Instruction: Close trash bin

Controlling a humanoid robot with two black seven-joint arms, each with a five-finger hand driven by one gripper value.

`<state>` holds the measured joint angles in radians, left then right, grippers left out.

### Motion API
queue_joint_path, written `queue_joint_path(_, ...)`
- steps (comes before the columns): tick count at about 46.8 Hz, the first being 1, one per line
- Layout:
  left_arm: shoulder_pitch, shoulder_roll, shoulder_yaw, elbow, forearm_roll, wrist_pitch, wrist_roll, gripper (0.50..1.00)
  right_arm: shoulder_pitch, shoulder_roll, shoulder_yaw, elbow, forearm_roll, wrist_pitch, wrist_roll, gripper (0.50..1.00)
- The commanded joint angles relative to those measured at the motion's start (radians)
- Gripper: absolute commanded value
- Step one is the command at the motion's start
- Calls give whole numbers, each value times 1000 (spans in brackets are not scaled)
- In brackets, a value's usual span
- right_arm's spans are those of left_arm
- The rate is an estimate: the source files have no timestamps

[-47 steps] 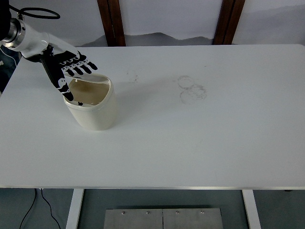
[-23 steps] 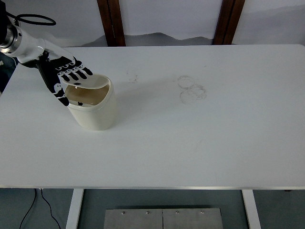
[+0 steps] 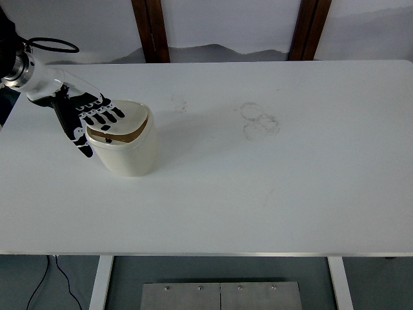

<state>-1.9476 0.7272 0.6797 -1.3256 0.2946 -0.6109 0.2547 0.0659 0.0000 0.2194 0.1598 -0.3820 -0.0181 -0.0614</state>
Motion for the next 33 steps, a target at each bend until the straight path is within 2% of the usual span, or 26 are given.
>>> queue_joint_path(1,6,-3,0,0,0,0,0,1000,0,0,0,0,0,1,0,995)
queue_joint_path(33,27,-12,0,0,0,0,0,1000,2,0,0,0,0,0,0,995)
